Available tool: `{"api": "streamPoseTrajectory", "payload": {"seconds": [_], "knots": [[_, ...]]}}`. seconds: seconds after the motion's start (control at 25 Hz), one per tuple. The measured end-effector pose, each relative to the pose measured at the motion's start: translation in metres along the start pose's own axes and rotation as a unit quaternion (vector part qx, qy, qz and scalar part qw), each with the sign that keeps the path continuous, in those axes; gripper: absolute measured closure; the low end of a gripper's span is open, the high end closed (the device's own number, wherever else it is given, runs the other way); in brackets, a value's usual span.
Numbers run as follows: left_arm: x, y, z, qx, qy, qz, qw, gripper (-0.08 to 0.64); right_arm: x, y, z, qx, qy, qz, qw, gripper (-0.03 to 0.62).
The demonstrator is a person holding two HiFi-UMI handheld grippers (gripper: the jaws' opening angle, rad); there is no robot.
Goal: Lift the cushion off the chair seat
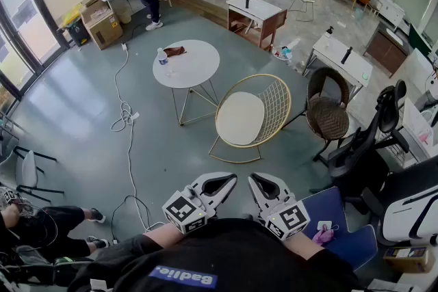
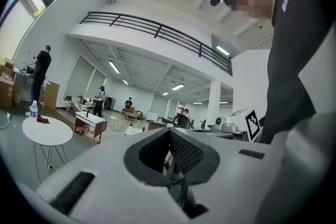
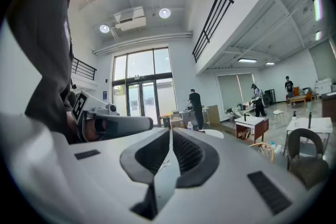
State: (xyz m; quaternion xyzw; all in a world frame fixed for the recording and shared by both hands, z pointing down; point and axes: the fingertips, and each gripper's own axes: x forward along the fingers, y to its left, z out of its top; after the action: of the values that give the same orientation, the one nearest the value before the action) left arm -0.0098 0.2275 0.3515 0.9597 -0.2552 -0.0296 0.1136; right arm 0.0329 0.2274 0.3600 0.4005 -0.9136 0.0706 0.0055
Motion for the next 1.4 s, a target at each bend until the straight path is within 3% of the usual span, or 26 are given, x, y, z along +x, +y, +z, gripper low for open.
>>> {"api": "streamPoseTrajectory", "payload": {"seconds": [0.52,1.0,1.4], "knots": [[0.025,-0.008,-0.010,0.008,0.004,-0.008,0.9999,0.545,-0.012,-0.024,-0.002,0.001,-0.005,0.000,1.000,0.552],[0.054,-0.014,-0.018,0.005,0.009,0.030,0.9995,0.545,-0.028,-0.054,-0.009,0.012,-0.010,0.026,1.000,0.552],[0.076,0.018,-0.017,-0.004,0.009,0.041,0.9991,0.545,-0.009,-0.088,-0.006,0.013,-0.005,0.016,1.000,0.552]]}}
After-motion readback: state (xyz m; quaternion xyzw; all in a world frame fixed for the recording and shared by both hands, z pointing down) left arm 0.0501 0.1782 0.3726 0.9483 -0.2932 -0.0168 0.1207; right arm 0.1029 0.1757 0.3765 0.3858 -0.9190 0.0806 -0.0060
